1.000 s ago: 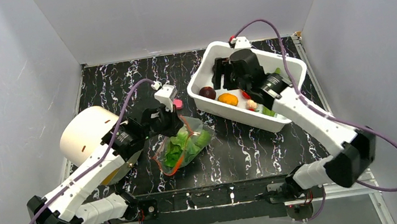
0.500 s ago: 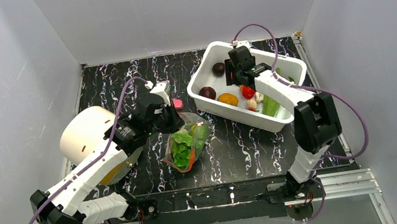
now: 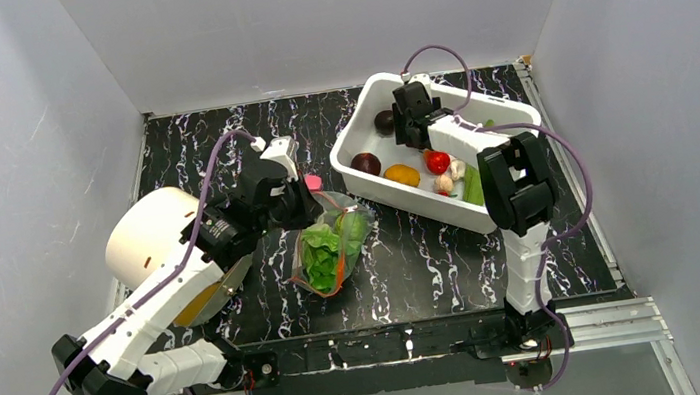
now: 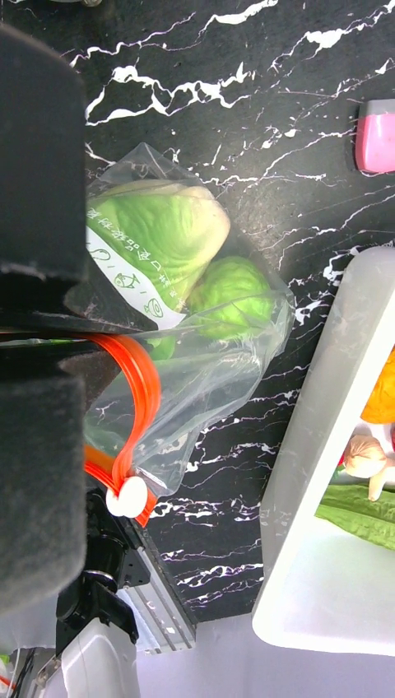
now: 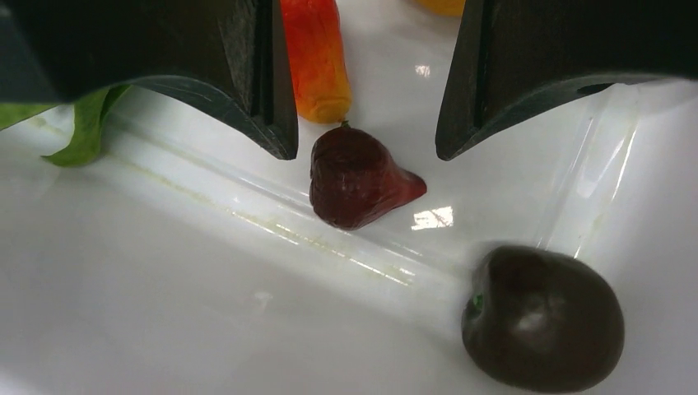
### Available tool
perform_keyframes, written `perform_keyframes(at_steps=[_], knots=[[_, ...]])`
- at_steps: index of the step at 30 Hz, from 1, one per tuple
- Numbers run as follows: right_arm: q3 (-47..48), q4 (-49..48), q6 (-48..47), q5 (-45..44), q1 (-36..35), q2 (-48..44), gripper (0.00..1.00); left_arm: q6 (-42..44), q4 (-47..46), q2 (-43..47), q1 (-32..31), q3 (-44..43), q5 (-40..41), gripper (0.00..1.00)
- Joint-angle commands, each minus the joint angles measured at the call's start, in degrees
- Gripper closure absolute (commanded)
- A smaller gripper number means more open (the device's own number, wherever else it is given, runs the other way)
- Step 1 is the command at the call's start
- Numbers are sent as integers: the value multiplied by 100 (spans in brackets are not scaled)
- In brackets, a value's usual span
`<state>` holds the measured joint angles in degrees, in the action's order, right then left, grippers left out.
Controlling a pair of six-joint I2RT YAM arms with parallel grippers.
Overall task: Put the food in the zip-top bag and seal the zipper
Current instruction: Pick up the fake vegetable from the bin.
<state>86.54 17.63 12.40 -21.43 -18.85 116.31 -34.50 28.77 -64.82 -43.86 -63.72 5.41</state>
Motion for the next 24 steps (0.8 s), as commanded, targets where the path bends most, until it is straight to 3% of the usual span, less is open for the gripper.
perform_keyframes(at_steps=[1, 10, 11, 14, 24], knots=[[357, -462, -95, -327, 38, 122, 42, 148, -73, 52, 0, -290, -50, 100], [635, -252, -44, -356, 79, 561, 47, 231, 58, 14, 0, -312, 82, 100], [665, -184, -34, -369, 75, 579, 49, 226, 72, 13, 0, -316, 71, 100], [586, -257, -33, -329, 75, 455, 68, 182, 75, 32, 0, -296, 61, 100], [298, -60, -3, 26, 57, -413, 70, 85, 1, 182, 0, -119, 228, 100]])
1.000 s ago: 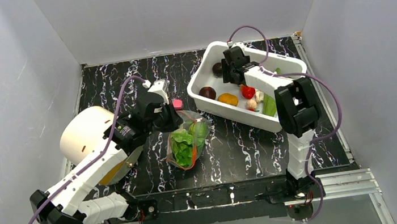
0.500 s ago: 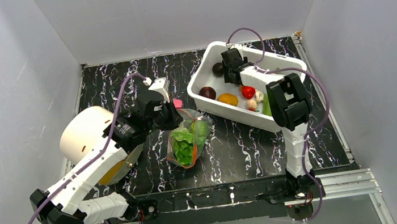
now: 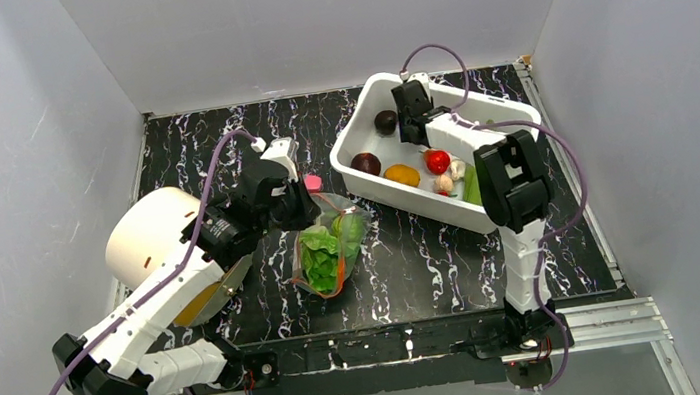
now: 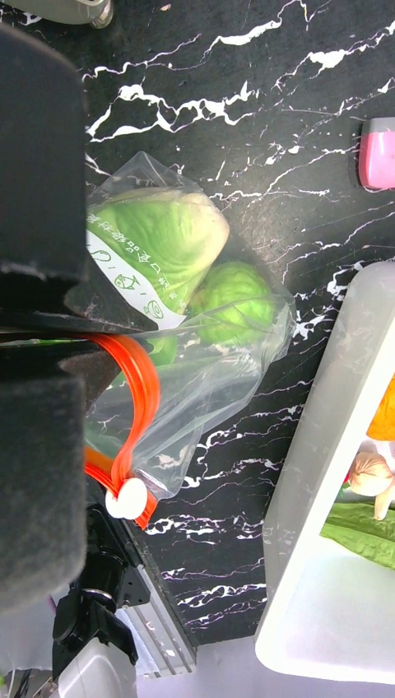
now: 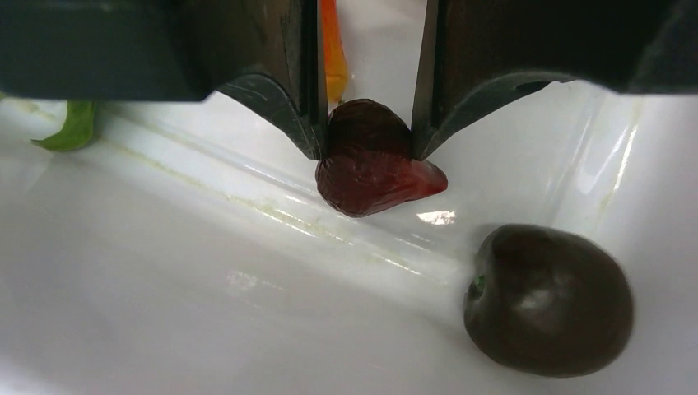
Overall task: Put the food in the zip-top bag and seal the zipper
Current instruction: Pick up the fake vegetable from the bin, then place the fake vegetable in the zipper food storage bag.
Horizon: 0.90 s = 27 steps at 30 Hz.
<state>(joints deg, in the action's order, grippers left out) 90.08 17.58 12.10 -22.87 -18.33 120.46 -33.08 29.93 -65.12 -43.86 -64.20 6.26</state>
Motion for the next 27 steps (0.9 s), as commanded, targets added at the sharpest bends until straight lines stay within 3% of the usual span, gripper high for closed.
perform_keyframes(at_steps=[1, 9, 14, 22, 27], knots=[[-101, 4, 50, 228, -2, -976, 71, -58, -125, 184, -1, -81, 128, 100], [-820, 174, 423, 986, -100, -2469, 73, -259, -119, -39, 2, -279, 148, 100], [-1629, -20, 794, 1945, -135, -3728, 75, -273, -218, -131, 0, -302, 104, 100], [-2276, 374, 1223, 2832, -606, -5114, 76, -244, -232, -199, 0, -365, 263, 100], [-2882, -51, 1612, 4076, -676, -5922, 74, -185, -229, -288, -7, -346, 322, 100]])
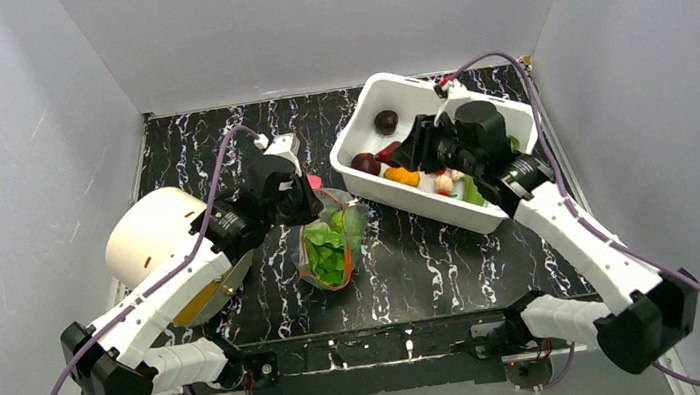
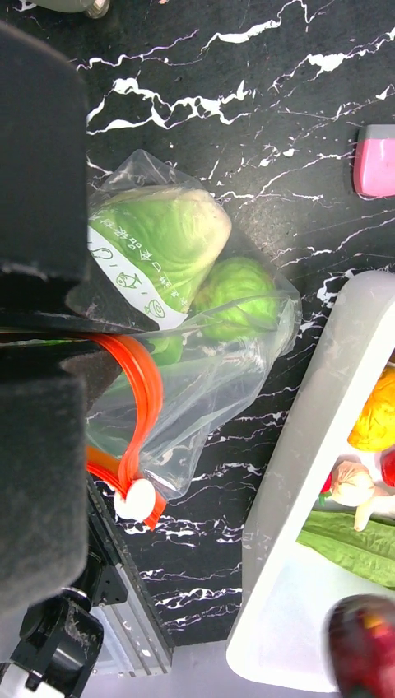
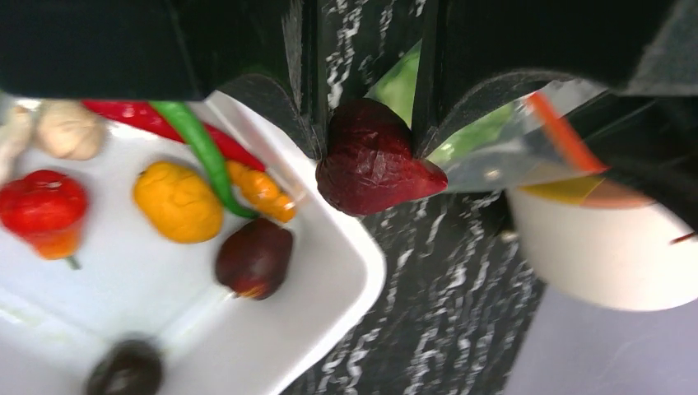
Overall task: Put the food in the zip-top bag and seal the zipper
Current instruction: Place the fake vegetable in the zipper food storage bag.
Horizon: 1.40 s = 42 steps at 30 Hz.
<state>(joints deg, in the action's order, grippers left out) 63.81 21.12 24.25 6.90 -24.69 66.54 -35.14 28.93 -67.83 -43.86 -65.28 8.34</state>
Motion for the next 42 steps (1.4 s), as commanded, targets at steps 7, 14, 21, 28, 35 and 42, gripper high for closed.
perform_keyframes(at_steps=[7, 14, 21, 28, 35, 42], knots=[[-735, -1434, 1286, 2467, -562, -1069, 75, -194, -238, -47, 0, -173, -51, 100], [-611, -1507, 1337, 2308, -1352, -1007, 74, -523, -416, -10, 2, -74, -377, 100], [-835, -1655, 1524, 1946, -1892, -802, 74, -572, -328, -17, 9, -81, -397, 100], [-889, -1674, 1603, 1599, -2355, -502, 73, -633, -291, -20, 9, -91, -427, 100], [-700, -1029, 1371, 1020, -2531, -252, 59, -639, -296, -28, 18, -90, -473, 100], [-383, -652, 1172, 774, -2537, -191, 46, -585, -283, -21, 35, -55, -444, 100]])
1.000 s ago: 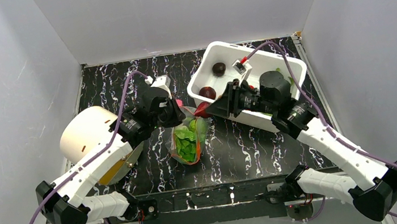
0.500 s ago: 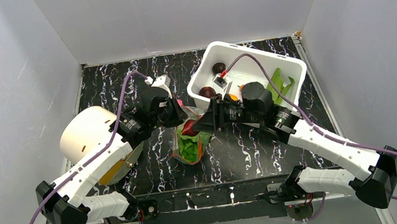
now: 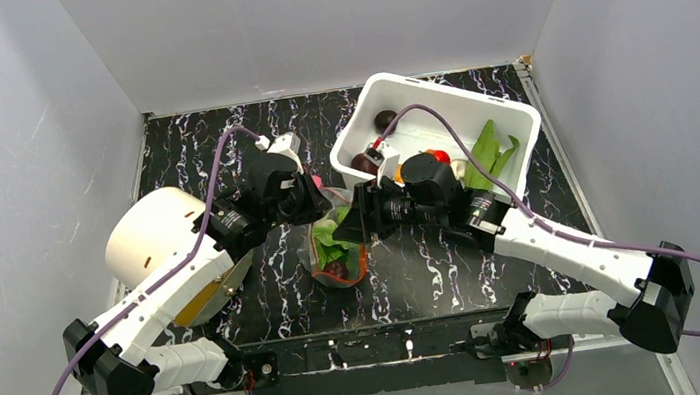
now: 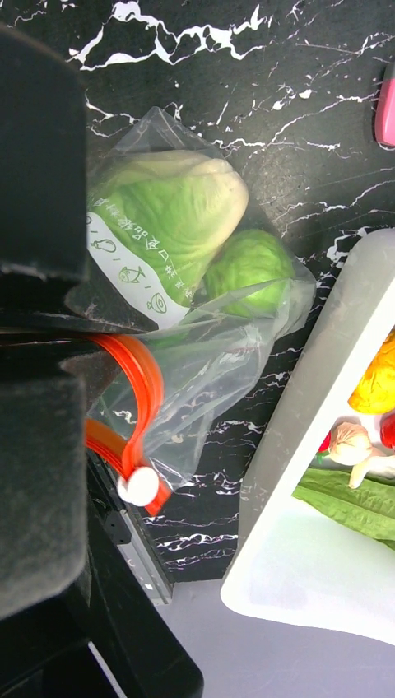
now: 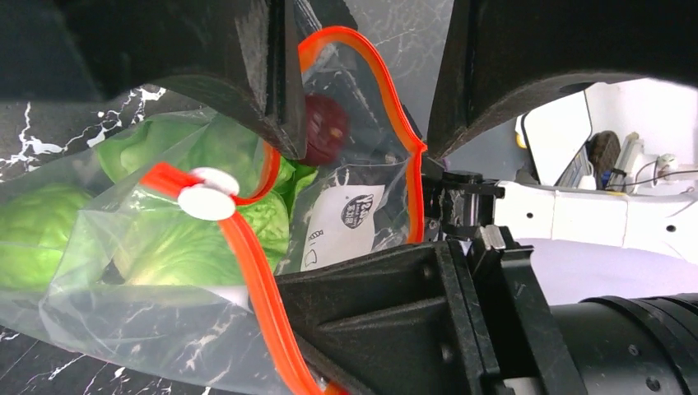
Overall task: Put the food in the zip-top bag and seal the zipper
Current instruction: Place the fake vegetable in the zipper food storage bag, then pick up the fake fruit from the bin.
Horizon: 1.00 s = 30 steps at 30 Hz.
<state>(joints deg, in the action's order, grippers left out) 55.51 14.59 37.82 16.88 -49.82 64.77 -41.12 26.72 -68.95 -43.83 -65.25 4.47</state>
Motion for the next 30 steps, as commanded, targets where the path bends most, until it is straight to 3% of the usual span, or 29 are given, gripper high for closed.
perform_keyframes(at_steps=[1, 11, 18, 30], knots=[[480, 8, -178, -226, -21, -9, 46, 24, -62, 82, 32, -60, -52, 100], [1171, 196, -281, -682, -18, 58, 44, 269, -75, 94, 33, 38, -24, 100], [1652, 393, -758, -2112, 51, 230, 45, 362, -382, 295, 33, 355, 34, 100], [2073, 429, -1578, -3079, 1464, 1378, 46, 532, -317, 416, 34, 441, -154, 100]])
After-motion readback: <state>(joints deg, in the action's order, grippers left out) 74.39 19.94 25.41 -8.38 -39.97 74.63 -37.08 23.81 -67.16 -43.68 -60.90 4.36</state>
